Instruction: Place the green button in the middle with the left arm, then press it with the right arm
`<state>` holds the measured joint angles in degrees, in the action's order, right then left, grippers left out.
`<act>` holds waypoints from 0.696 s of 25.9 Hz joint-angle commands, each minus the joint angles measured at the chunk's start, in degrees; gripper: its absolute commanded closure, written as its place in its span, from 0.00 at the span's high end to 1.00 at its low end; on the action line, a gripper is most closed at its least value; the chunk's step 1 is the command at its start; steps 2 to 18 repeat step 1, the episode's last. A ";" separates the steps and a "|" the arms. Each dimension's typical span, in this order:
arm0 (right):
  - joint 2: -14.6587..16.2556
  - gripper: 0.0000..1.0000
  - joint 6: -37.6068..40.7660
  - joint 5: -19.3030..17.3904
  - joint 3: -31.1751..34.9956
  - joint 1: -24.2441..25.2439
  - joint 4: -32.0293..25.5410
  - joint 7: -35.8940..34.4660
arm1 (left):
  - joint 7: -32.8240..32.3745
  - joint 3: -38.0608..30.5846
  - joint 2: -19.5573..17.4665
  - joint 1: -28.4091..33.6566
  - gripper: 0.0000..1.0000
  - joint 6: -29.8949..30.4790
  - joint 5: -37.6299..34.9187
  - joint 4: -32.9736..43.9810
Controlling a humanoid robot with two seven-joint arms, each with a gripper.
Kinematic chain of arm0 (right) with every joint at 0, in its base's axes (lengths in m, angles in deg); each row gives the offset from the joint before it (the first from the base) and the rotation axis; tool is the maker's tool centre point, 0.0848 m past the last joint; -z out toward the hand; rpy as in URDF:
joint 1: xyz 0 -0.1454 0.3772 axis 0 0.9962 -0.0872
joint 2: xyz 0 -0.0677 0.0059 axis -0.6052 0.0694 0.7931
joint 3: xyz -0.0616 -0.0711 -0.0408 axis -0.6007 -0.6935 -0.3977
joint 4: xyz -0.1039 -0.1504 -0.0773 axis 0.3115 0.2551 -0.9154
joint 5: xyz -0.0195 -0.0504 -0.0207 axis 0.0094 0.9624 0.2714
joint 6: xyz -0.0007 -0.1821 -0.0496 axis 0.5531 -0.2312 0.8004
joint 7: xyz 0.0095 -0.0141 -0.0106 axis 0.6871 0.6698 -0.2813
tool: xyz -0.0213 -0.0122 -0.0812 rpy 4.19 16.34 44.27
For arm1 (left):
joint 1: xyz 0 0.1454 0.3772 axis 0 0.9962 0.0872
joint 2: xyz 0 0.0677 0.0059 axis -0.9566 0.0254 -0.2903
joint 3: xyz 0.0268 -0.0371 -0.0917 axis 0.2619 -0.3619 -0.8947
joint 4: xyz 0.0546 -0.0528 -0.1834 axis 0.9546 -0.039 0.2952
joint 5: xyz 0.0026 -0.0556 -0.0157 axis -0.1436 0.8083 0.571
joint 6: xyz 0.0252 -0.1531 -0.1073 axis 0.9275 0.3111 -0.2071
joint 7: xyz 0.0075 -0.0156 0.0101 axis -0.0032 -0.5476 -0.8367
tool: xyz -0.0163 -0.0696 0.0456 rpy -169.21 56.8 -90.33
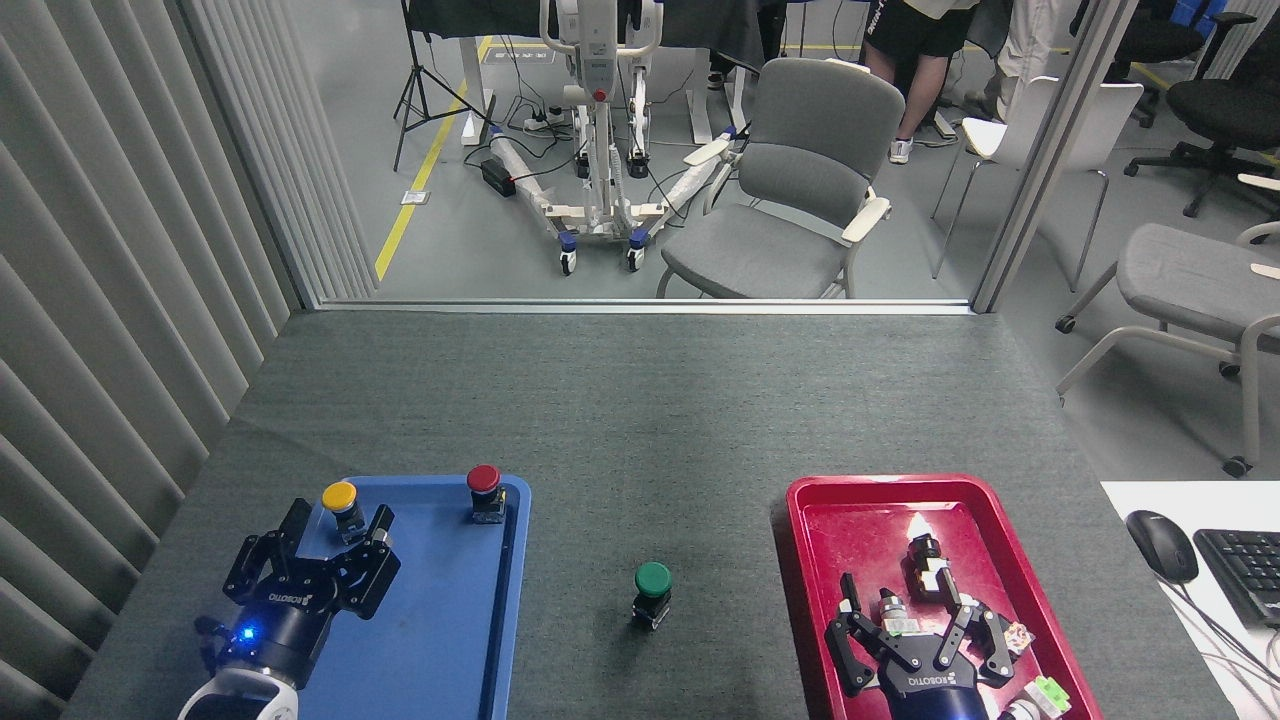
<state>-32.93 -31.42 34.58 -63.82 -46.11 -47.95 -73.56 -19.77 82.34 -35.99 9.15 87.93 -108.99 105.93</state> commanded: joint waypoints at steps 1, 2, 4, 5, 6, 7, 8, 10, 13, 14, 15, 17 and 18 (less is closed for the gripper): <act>0.09 1.00 -0.06 0.00 0.18 0.03 0.02 0.01 | 0.03 -0.03 0.15 -0.12 1.00 -0.09 0.18 -0.66; 0.09 1.00 -0.06 0.00 0.18 0.03 0.02 0.01 | 0.03 -0.03 0.15 -0.12 1.00 -0.09 0.18 -0.66; 0.09 1.00 -0.06 0.00 0.18 0.03 0.02 0.01 | 0.03 -0.03 0.15 -0.12 1.00 -0.09 0.18 -0.66; 0.09 1.00 -0.06 0.00 0.18 0.03 0.02 0.01 | 0.03 -0.03 0.15 -0.12 1.00 -0.09 0.18 -0.66; 0.09 1.00 -0.06 0.00 0.18 0.03 0.02 0.01 | 0.03 -0.03 0.15 -0.12 1.00 -0.09 0.18 -0.66; 0.09 1.00 -0.06 0.00 0.18 0.03 0.02 0.01 | 0.03 -0.03 0.15 -0.12 1.00 -0.09 0.18 -0.66; 0.09 1.00 -0.06 0.00 0.18 0.03 0.02 0.01 | 0.03 -0.03 0.15 -0.12 1.00 -0.09 0.18 -0.66; 0.09 1.00 -0.06 0.00 0.18 0.03 0.02 0.01 | 0.03 -0.03 0.15 -0.12 1.00 -0.09 0.18 -0.66; 0.09 1.00 -0.06 0.00 0.18 0.03 0.02 0.01 | 0.03 -0.03 0.15 -0.12 1.00 -0.09 0.18 -0.66; 0.09 1.00 -0.06 0.00 0.18 0.03 0.02 0.01 | 0.03 -0.03 0.15 -0.12 1.00 -0.09 0.18 -0.66; 0.09 1.00 -0.06 0.00 0.18 0.03 0.02 0.01 | 0.03 -0.03 0.15 -0.12 1.00 -0.09 0.18 -0.66; 0.09 1.00 -0.06 0.00 0.18 0.03 0.02 0.01 | 0.03 -0.03 0.15 -0.12 1.00 -0.09 0.18 -0.66; 0.09 1.00 -0.06 0.00 0.18 0.03 0.02 0.01 | 0.03 -0.03 0.15 -0.12 1.00 -0.09 0.18 -0.66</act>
